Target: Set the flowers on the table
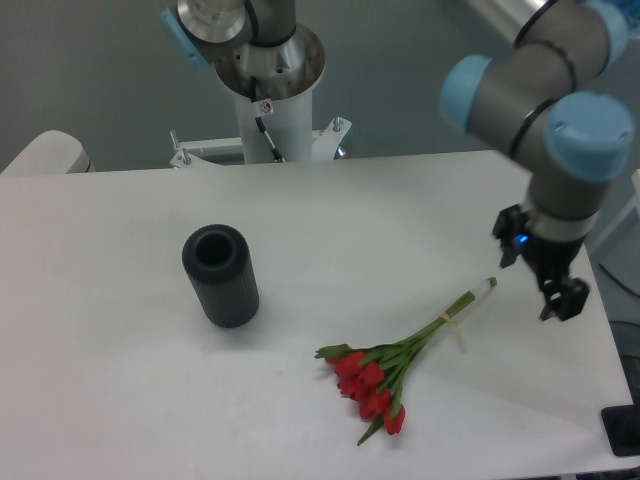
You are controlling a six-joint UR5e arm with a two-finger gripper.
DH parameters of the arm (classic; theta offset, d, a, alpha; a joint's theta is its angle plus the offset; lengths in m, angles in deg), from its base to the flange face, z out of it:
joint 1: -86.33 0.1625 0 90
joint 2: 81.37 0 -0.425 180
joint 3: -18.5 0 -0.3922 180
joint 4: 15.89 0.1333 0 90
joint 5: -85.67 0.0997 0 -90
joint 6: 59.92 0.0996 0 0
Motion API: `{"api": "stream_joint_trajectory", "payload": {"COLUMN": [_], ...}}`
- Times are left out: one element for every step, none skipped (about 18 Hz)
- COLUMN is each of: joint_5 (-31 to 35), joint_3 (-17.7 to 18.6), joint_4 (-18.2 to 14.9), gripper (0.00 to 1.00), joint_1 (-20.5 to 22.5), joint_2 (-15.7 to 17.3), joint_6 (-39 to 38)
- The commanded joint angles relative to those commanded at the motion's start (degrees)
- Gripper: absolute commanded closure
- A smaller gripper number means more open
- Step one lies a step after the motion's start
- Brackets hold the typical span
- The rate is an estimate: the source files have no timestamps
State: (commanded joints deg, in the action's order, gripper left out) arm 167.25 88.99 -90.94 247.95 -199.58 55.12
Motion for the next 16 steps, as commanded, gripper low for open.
{"api": "stream_joint_trajectory", "payload": {"joint_5": [-2.0, -2.8, -2.9, -2.9, -2.9, -2.9, -2.9, -2.9, -2.9, -2.9, -2.9, -2.9, -2.9, -2.9, -2.9, -2.9], "joint_3": [0.1, -0.1, -0.1, 0.0, 0.0, 0.1, 0.1, 0.1, 0.2, 0.3, 0.3, 0.3, 0.3, 0.4, 0.4, 0.4], "joint_4": [-0.4, -0.5, -0.9, -0.9, -0.9, -1.0, -1.1, -1.1, -1.1, -1.1, -1.1, -1.1, -1.1, -1.1, -1.1, -1.1], "gripper": [0.05, 0.05, 0.05, 0.05, 0.05, 0.05, 0.05, 0.05, 0.04, 0.04, 0.04, 0.04, 0.04, 0.04, 0.04, 0.04], "joint_1": [1.1, 1.8, 2.2, 2.5, 2.8, 3.1, 3.2, 3.2, 3.2, 3.2, 3.2, 3.2, 3.2, 3.2, 3.2, 3.0], "joint_2": [0.1, 0.3, 0.4, 0.4, 0.4, 0.4, 0.4, 0.4, 0.4, 0.4, 0.4, 0.4, 0.5, 0.5, 0.8, 0.9], "joint_6": [1.4, 2.5, 3.2, 3.8, 4.2, 4.8, 5.0, 5.0, 5.0, 5.0, 5.0, 4.9, 4.9, 4.9, 4.9, 4.9]}}
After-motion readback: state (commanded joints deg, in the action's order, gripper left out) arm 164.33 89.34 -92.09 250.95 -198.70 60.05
